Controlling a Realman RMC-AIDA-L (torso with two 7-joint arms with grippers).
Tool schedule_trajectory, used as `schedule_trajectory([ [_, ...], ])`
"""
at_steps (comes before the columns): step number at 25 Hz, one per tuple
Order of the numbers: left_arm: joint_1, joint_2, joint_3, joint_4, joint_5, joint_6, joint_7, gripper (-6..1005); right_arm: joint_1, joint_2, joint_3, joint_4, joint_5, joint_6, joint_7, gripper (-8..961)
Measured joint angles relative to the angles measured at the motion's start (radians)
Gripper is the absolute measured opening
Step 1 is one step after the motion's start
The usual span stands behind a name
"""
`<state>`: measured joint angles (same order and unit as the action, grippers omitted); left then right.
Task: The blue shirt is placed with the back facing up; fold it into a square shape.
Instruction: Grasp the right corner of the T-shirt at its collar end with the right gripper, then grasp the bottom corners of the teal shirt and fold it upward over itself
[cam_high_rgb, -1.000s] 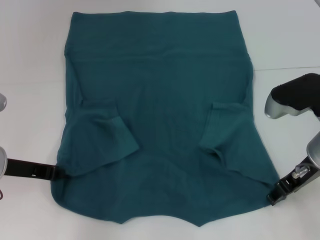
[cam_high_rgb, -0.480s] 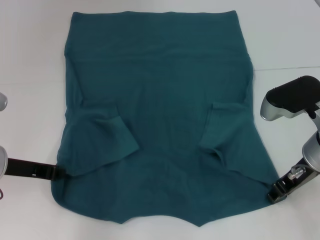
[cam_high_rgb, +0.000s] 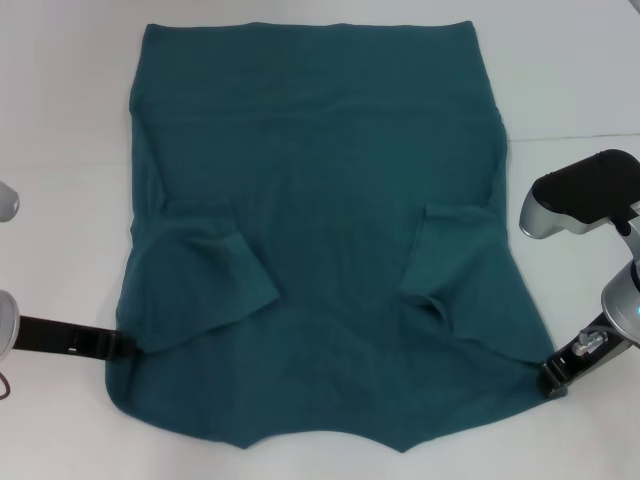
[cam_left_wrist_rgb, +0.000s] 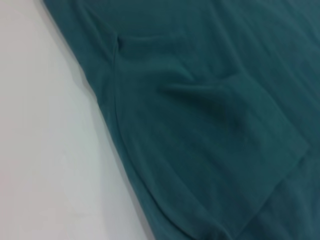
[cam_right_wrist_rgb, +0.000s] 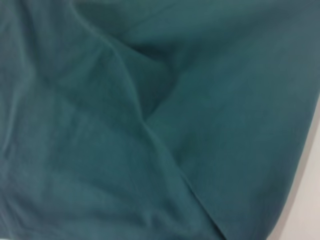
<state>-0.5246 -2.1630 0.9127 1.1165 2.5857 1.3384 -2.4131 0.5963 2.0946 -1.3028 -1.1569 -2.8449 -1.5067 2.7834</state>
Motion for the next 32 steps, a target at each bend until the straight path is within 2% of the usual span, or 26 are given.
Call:
schedule_trajectory([
  [4, 0.0, 0.0, 0.0, -0.003, -0.002, -0.001, 0.001, 32, 0.001, 0.0, 0.0, 0.0, 0.004, 0.004, -0.003, 355],
  [9, 0.002, 0.0, -0.005, -0.005, -0.008, -0.003, 0.008, 31, 0.004, 0.0, -0.001, 0.0, 0.018, 0.008, -0.026, 130],
  [15, 0.014, 0.002, -0.037, -0.005, -0.061, 0.002, 0.039, 31, -0.004, -0.002, 0.019, -0.046, 0.018, 0.012, -0.057, 64],
  [19, 0.014, 0.011, -0.063, -0.007, -0.063, 0.027, 0.042, 31, -0.004, -0.002, 0.028, -0.06, 0.018, 0.016, -0.07, 64],
  [26, -0.013, 0.042, -0.141, -0.022, -0.058, 0.16, 0.043, 32, -0.013, -0.002, 0.027, -0.131, 0.057, -0.021, -0.108, 63],
  [32, -0.028, 0.051, -0.152, -0.027, -0.051, 0.292, 0.026, 32, -0.011, -0.003, 0.025, -0.154, 0.095, -0.169, -0.165, 64],
])
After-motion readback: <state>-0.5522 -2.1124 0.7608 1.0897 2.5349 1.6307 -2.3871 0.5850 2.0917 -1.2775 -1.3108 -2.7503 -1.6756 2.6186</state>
